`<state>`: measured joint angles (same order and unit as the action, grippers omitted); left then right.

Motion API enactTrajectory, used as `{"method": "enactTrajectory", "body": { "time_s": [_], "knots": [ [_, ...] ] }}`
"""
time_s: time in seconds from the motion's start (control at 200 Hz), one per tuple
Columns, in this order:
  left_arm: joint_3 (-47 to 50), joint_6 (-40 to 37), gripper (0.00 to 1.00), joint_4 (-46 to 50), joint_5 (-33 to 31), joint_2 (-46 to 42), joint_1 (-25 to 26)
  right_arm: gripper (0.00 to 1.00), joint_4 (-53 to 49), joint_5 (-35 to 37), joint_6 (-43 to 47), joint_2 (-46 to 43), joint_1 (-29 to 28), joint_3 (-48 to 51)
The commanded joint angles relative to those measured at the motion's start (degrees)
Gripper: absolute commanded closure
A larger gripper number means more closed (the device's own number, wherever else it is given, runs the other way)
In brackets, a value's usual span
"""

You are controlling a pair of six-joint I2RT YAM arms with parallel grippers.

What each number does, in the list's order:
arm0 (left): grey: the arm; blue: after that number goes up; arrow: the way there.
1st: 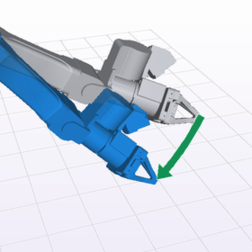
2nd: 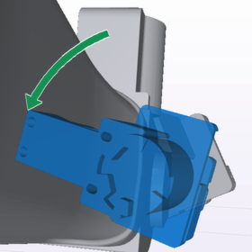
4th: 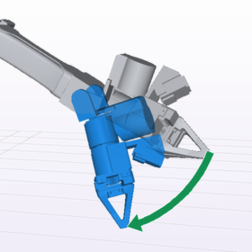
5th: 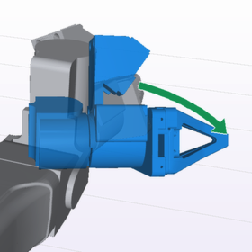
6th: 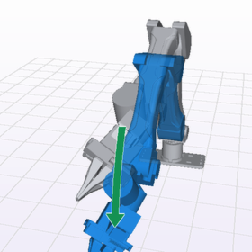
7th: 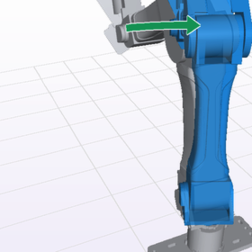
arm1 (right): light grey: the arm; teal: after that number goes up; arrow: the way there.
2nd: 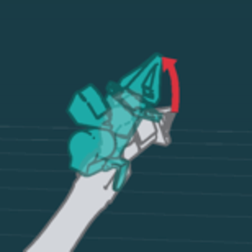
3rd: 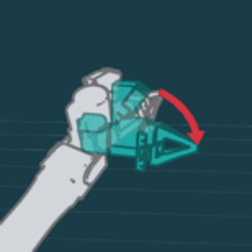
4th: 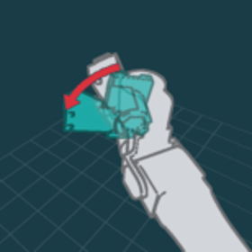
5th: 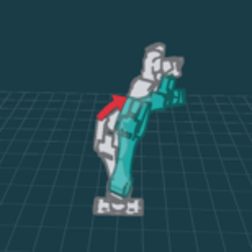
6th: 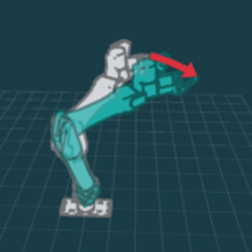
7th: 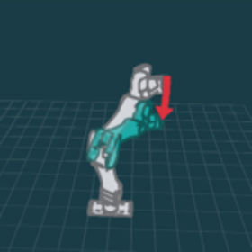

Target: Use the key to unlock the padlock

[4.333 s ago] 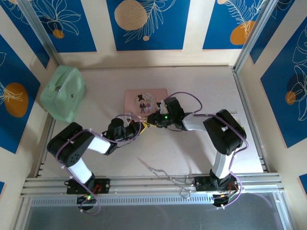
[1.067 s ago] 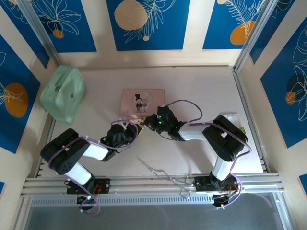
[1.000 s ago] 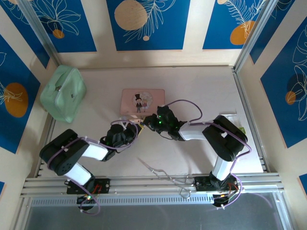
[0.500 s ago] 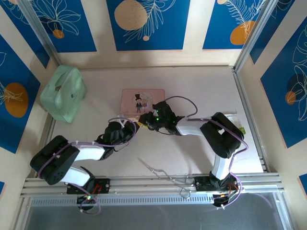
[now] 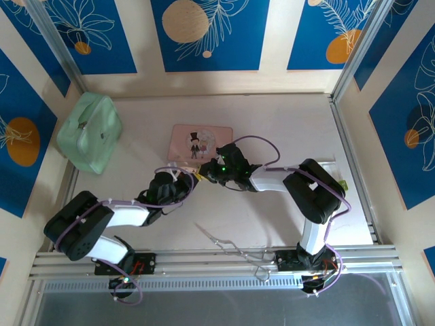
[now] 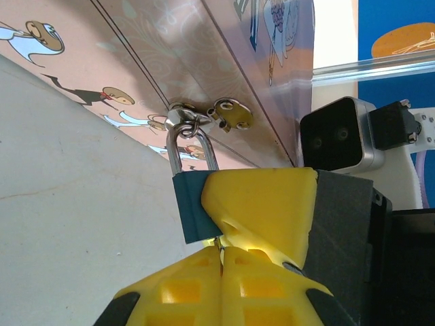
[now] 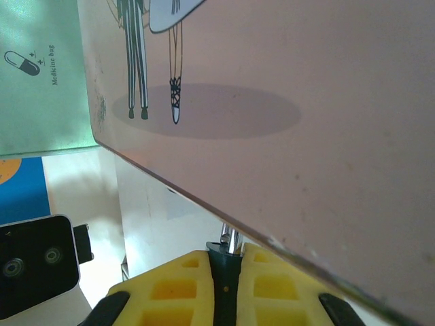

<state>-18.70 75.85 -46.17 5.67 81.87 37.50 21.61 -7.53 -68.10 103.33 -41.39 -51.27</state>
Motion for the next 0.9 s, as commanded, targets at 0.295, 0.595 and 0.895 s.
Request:
{"method": "enactTrajectory", "body": {
  "time_s": [0.295, 0.595, 0.895],
  "knots": [
    [-0.89, -3.9, 0.71, 7.67, -0.3, -4.87, -0.23, 1.0, -7.26, -4.16, -8.01, 3.07, -0.52, 2.81],
    [-1.46, -1.82, 0.72, 2.58, 0.83, -0.26, -0.19, 1.0, -5.25, -3.5, -10.02, 3.24, -1.67, 3.64],
    [-1.14, 1.29, 0.76, -3.52, -0.89, 2.99, -0.15, 1.0, -5.68, -3.02, -10.52, 3.55, -3.05, 2.84]
  ]
}}
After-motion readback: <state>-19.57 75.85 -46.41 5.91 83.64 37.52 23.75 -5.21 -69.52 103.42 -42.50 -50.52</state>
